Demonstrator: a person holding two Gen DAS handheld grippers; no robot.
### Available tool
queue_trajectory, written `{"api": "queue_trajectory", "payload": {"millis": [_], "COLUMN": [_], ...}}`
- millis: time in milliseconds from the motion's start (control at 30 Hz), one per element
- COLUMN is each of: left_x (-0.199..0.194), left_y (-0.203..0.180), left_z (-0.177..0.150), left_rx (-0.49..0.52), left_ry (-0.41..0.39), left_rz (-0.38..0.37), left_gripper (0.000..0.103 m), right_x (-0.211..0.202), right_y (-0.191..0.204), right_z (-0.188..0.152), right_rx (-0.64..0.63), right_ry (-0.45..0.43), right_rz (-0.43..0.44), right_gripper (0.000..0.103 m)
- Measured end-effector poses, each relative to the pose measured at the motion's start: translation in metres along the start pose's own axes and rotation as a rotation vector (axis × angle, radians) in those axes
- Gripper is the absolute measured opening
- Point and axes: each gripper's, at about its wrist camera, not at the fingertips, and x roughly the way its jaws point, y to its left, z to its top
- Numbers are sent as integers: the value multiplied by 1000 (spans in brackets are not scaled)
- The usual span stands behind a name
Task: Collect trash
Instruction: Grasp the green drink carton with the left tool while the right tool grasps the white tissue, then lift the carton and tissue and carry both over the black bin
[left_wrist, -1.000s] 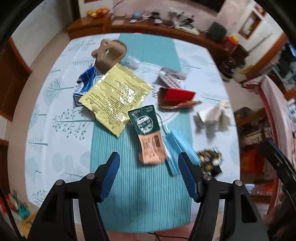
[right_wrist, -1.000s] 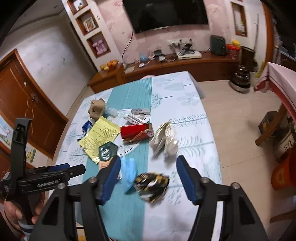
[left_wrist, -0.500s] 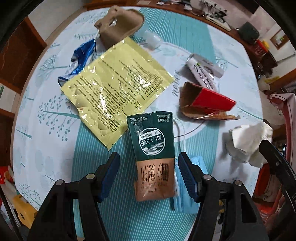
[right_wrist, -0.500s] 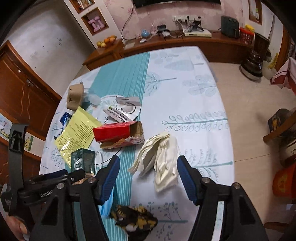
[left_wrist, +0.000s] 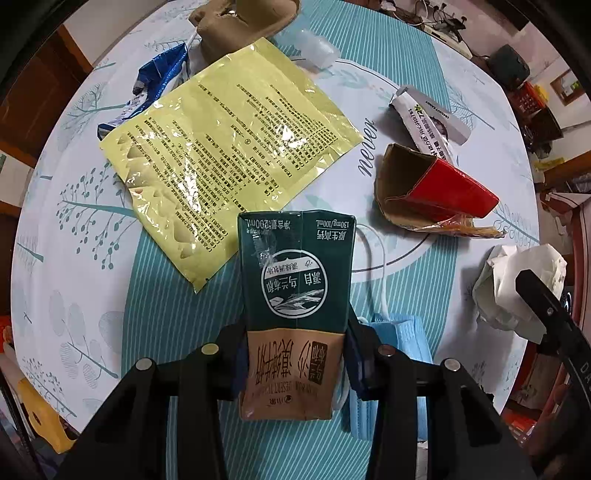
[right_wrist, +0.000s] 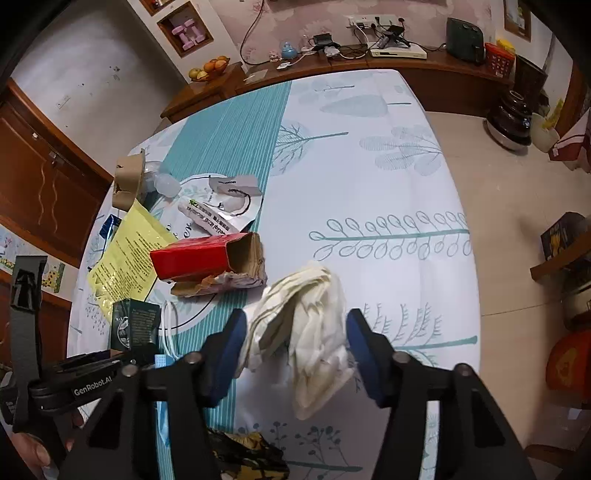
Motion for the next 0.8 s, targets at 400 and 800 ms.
{"api": "queue_trajectory", "payload": {"millis": [400, 800], "left_x": [-41, -99], "left_y": [7, 40], "left_z": [-26, -56], "left_rx": [6, 114], "left_ry": [-66, -133], "left_rz": [-13, -65], "left_gripper": [40, 40], "right_x": [-21, -81], "right_y": [-5, 34], "right_z": [-5, -43], "right_rx": [49, 48], "right_ry": [-37, -130], "right_rz": [58, 74], "right_gripper": [37, 37]}}
